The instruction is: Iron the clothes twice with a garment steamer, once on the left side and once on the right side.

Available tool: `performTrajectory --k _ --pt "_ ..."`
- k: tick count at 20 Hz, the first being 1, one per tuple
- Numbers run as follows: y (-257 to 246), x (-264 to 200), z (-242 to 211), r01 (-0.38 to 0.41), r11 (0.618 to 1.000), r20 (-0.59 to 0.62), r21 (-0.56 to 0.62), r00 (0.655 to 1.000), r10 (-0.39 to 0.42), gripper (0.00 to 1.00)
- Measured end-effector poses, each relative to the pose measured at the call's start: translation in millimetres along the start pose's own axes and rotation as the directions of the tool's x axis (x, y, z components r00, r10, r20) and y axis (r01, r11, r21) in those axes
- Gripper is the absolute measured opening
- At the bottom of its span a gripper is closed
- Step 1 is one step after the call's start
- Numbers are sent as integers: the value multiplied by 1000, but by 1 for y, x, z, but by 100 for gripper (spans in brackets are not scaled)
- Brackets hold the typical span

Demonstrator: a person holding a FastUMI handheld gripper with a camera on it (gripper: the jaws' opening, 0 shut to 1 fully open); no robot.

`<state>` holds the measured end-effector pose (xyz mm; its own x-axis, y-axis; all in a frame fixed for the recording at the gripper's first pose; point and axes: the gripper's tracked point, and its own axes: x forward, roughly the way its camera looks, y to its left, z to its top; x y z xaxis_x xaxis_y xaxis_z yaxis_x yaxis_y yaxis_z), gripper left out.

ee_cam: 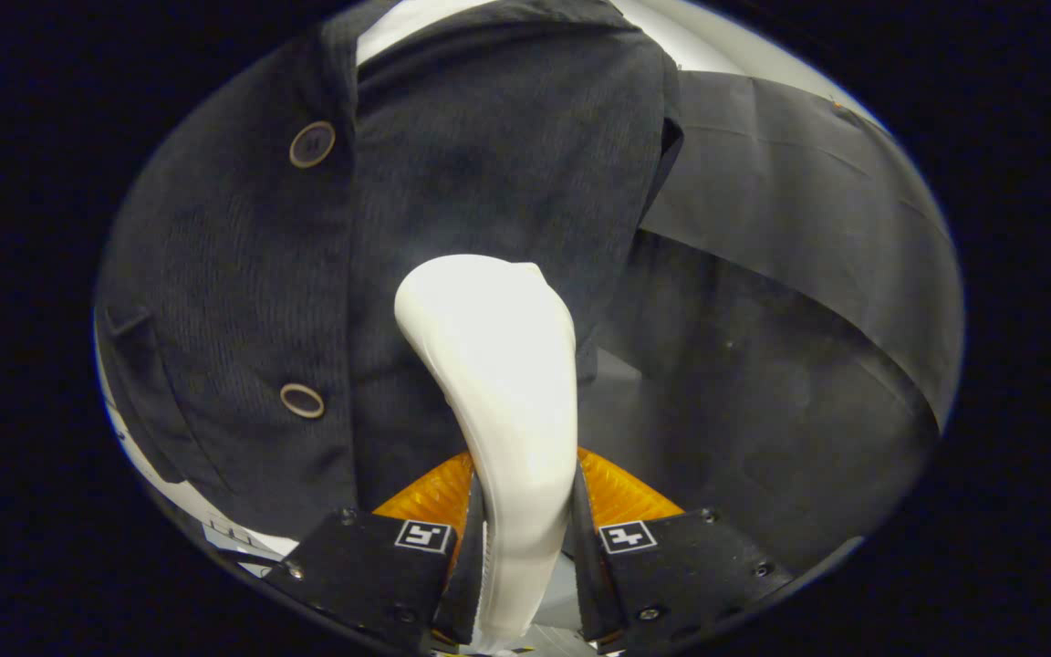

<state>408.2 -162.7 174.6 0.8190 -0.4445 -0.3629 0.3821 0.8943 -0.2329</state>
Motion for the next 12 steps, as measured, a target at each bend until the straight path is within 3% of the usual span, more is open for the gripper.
performTrajectory --k 6,12 --pt "1 1 -2 8 1000 7 -30 1000 -8 46" --pt "-1 0 -2 -18 1000 -97 -23 995 16 45"
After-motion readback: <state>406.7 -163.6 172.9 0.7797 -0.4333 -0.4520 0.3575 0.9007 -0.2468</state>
